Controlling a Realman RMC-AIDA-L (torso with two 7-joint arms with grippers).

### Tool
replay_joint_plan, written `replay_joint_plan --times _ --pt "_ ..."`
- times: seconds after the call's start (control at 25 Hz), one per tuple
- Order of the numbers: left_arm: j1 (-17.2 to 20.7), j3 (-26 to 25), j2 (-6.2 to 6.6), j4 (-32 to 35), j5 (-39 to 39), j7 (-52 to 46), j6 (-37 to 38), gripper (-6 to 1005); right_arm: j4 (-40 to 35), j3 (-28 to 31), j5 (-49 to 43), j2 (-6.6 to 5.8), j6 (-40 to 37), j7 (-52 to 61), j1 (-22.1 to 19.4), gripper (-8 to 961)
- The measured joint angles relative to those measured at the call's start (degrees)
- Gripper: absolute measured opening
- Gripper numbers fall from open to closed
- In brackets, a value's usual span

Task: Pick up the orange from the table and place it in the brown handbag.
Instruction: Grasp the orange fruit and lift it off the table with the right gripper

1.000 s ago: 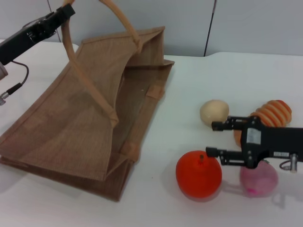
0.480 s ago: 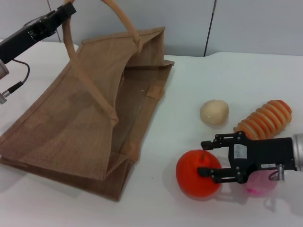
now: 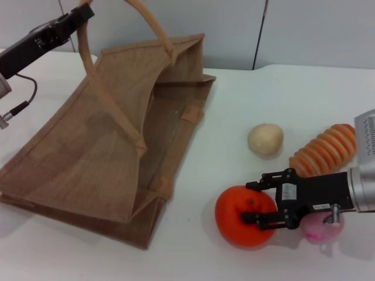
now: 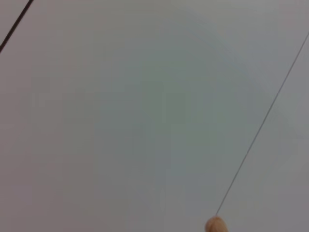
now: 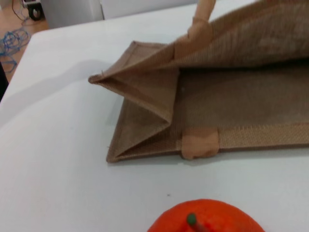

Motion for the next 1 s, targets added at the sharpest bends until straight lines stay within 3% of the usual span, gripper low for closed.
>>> replay_joint_plan --times 0.68,1.0 --pt "-0.1 -0.3 0.02 -0.8 0.0 0.0 0.1 122 0.0 -3.2 0.0 -0.02 0.2 0.6 0.0 456" --pt "0.0 -0.6 0.08 -0.8 0.0 0.1 -0.1 122 -0.1 -2.5 0.9 0.00 -1.1 -1.7 0.1 424"
